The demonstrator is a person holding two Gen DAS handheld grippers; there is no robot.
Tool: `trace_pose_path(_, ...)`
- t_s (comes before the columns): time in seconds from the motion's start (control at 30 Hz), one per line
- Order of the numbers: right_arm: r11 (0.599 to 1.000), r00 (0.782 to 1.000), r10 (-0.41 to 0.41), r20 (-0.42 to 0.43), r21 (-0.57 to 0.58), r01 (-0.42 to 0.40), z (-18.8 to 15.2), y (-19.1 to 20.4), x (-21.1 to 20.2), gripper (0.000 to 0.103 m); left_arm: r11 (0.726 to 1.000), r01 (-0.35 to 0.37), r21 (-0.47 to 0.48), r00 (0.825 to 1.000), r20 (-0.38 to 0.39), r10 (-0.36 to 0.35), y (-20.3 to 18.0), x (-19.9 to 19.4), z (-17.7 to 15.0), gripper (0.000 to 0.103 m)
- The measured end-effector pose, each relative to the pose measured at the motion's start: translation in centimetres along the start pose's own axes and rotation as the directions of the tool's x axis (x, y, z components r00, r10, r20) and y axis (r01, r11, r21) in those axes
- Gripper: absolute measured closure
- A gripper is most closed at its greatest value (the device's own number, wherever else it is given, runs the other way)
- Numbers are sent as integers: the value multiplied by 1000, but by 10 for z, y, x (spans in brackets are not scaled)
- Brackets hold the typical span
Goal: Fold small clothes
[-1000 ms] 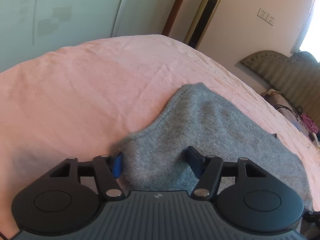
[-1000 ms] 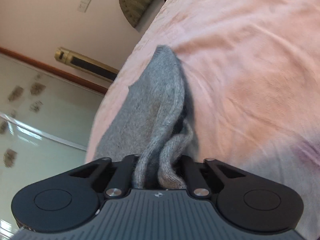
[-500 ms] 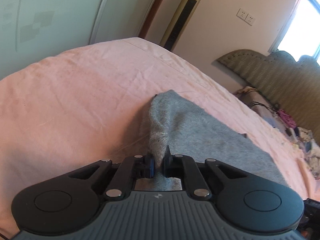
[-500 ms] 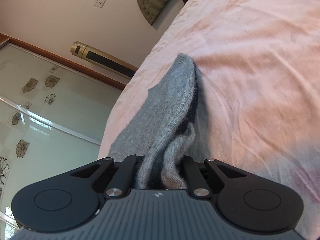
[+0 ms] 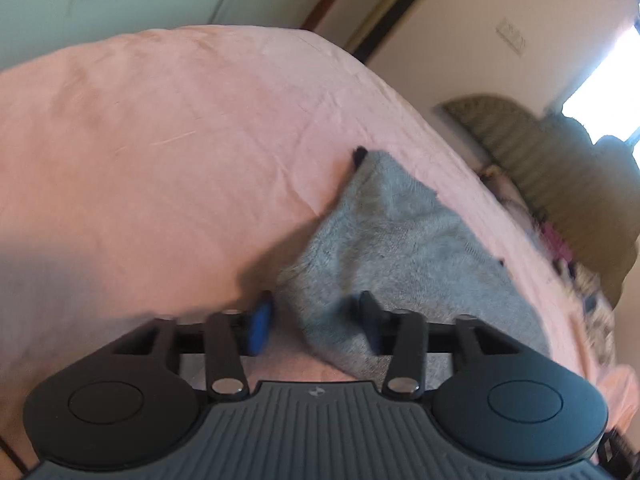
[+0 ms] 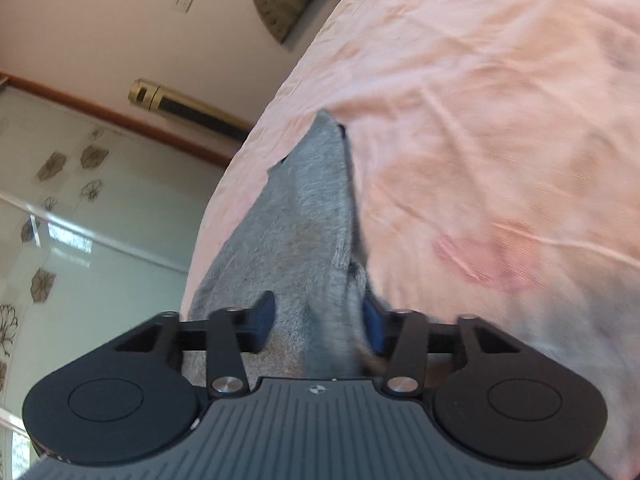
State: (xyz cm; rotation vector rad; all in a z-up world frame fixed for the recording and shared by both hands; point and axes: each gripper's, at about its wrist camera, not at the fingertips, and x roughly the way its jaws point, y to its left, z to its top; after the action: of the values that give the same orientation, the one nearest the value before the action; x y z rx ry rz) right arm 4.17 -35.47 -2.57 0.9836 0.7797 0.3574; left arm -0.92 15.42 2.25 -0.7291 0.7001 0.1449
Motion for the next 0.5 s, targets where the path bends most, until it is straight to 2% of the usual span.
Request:
trace_pose_path(0.07, 1000, 1000, 14, 10, 15, -14, -9, -3, -13, 43, 997, 4, -73, 999, 41, -1, 13, -14, -6, 34)
trace_pose_path(0.13, 999, 1000, 20, 7, 35, -21, -17, -6, -23, 41, 989, 23, -147, 998, 62, -14, 20, -25, -14, 31)
trace_pose_path(0.2, 998, 1000, 27, 8, 60, -28, -27, -9, -31, 41, 984, 46, -173, 998, 54, -37, 16, -27, -21, 27)
trace_pose_path(0.27, 992, 998, 59, -5, 108, -58, -38, -11, -31, 41, 981, 76, -179, 997, 40, -70, 8, -17, -24, 26)
trace_pose_path(0.33, 990, 997, 73, -36, 126, -68, -45, -8, -20, 41, 979, 74, -191, 995, 73, -61, -2, -4, -23, 26)
trace_pose_path(0.37, 992, 997, 63, -39, 116, -58, -47, -5, -13, 44, 974, 89, -206, 994, 77, -75, -6, 4, -22, 26)
trace_pose_path(0.43, 992, 998, 58, -8, 111, -57, -47, 2, 1, 45, 963, 116, -242, 991, 88, -97, -15, 20, -19, 26)
trace_pose_path(0.5, 988, 998, 61, 18, 138, -63, -44, 8, 21, 46, 969, 116, -220, 990, 102, -95, -26, 33, -19, 31)
